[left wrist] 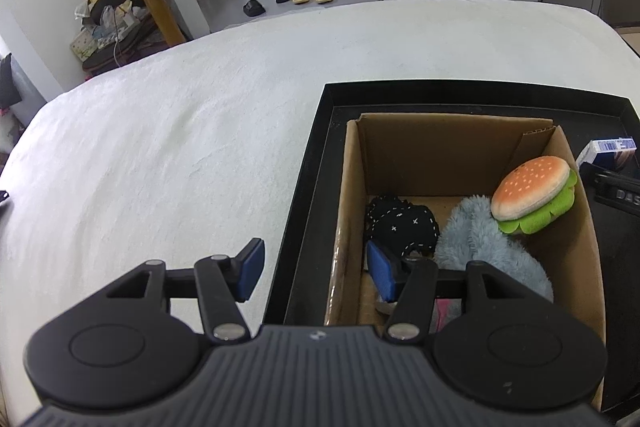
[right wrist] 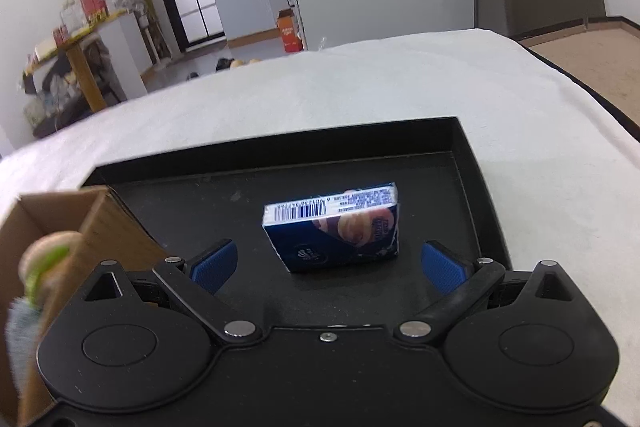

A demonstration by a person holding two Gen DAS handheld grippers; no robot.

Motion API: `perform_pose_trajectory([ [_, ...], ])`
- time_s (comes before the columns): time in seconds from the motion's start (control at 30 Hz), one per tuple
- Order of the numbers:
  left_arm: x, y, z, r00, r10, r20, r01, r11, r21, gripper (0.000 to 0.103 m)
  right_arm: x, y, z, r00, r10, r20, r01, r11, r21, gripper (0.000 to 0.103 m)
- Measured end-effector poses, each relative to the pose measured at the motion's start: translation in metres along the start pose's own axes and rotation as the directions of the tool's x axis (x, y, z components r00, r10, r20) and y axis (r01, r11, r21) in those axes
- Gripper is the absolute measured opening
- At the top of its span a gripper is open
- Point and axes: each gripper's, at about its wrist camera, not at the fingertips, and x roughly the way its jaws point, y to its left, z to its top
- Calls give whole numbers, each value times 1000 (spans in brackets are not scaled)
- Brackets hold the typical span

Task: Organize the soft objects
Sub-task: 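Grasp the blue-and-white card box with the right tool, then lift the card box into the cardboard box with the right tool and release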

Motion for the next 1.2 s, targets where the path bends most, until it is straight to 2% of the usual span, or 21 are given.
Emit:
perform_pose_trajectory([
  [0.2,3,-4,-1,1000,-1,-1,1,1000,19,55,7,4,1,999,-48,7,49,999,-21,99],
  [0.23,3,-4,-1,1000,0,-5,0,1000,18,55,6,5,0,999,-52,12,53,998,-28,96],
  [0.33,1,-3,-2,1000,-3,-2,3,1000,9,55,4,4,-1,1000,-28,3,28,999,-33,71],
  [0.6,-15,3,-5,999,-27,25,28,1000,-10,55,-12,1,-2,999,-54,-2,54,998,-13,71],
  [0.77,-23,3,-10,998,-55,-6,55,998,5,55,-32,0,-4,998,-59,-5,59,998,-9,71],
  [1.2,-48,16,-27,993,-119,2,119,993,-6,55,-81,13,-5,997,-67,30,67,998,-6,71],
])
